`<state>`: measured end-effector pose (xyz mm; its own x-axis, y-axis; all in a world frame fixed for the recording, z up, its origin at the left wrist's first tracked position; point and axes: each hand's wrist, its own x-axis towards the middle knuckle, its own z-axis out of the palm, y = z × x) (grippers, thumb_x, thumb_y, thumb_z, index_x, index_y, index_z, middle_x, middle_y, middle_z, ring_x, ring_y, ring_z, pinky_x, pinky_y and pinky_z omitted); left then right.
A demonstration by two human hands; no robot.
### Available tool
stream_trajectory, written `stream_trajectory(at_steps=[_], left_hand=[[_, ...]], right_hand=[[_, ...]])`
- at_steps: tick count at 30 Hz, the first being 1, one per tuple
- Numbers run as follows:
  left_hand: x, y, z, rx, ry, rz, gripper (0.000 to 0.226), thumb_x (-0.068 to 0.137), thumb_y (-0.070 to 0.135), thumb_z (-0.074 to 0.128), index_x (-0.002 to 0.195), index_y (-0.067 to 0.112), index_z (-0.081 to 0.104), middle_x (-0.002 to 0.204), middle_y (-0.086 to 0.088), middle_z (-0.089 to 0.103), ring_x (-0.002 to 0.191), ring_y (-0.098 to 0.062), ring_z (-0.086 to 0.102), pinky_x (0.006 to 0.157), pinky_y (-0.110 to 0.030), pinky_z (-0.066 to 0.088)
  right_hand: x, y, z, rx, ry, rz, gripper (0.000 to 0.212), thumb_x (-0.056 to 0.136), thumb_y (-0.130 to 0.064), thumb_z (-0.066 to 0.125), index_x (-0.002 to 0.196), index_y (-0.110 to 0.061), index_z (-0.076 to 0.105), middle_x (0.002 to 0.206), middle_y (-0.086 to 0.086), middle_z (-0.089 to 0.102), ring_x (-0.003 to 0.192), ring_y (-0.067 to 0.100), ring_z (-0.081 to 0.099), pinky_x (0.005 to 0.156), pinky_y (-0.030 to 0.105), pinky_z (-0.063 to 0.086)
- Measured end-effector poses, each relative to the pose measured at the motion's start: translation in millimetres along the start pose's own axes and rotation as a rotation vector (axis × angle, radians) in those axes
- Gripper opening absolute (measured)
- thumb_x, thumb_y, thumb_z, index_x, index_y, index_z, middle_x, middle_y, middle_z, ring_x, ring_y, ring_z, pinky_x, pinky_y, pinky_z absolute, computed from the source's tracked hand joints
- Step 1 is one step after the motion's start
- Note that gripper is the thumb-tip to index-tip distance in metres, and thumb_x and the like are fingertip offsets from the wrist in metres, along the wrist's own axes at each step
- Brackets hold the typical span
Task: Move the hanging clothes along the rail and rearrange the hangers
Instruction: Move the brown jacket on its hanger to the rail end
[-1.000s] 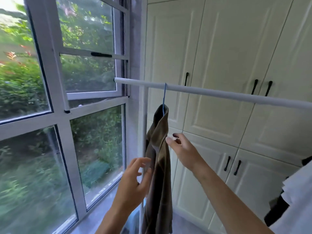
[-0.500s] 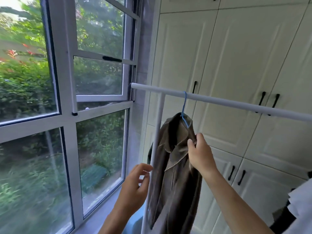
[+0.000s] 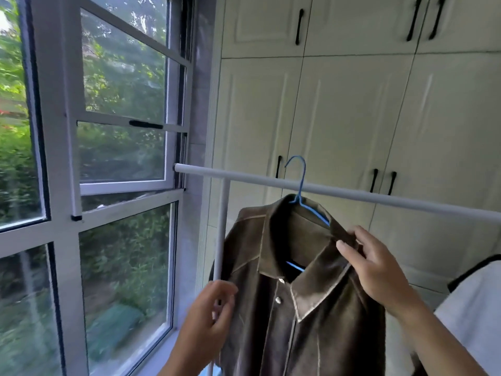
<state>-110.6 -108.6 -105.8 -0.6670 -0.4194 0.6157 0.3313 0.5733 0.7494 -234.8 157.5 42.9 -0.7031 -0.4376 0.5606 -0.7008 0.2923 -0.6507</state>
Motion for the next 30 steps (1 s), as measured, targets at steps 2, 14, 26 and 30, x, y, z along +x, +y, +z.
stream_trajectory(at_steps=[2,14,26,30], left_hand=[[6.5,13.7,14.1,0.008,-0.010,0.048,0.020,0.098,0.013,0.059,0.096,0.032,0.066,0.096,0.009,0.064,0.088,-0.012,0.065,0.077,-0.020,0.050],[42.8,100.1,112.5,0.210,-0.154,0.319,0.044,0.101,0.041,0.041,0.142,0.025,0.050,0.138,0.011,0.055,0.131,-0.012,0.052,0.108,-0.034,0.045],[46.6,128.6,174.3,0.282,-0.376,0.425,0.045,0.096,0.065,0.034,0.081,0.024,0.041,0.062,0.006,0.054,0.061,-0.016,0.055,0.059,-0.038,0.045],[36.3,139.5,187.4,0.319,-0.342,0.409,0.043,0.095,0.064,0.036,0.078,0.024,0.037,0.058,0.007,0.049,0.061,-0.020,0.054,0.058,-0.040,0.045]], right_hand=[[-11.7,5.2,-25.5,0.046,-0.056,0.011,0.012,0.100,-0.019,0.060,0.092,-0.011,0.058,0.075,0.015,0.061,0.069,0.028,0.061,0.070,0.031,0.045],[-74.1,48.8,-139.9,0.327,-0.155,0.164,0.045,0.080,-0.041,0.078,0.092,-0.002,0.061,0.079,0.026,0.055,0.077,0.024,0.059,0.072,0.027,0.047],[-115.3,102.3,-220.4,-0.097,-0.120,0.136,0.005,0.093,-0.011,0.072,0.093,-0.012,0.067,0.079,0.008,0.063,0.074,0.022,0.060,0.074,0.034,0.047],[-137.7,122.2,-203.6,-0.320,0.255,0.029,0.014,0.082,-0.019,0.063,0.094,-0.021,0.057,0.093,0.000,0.054,0.093,0.020,0.053,0.086,0.035,0.045]])
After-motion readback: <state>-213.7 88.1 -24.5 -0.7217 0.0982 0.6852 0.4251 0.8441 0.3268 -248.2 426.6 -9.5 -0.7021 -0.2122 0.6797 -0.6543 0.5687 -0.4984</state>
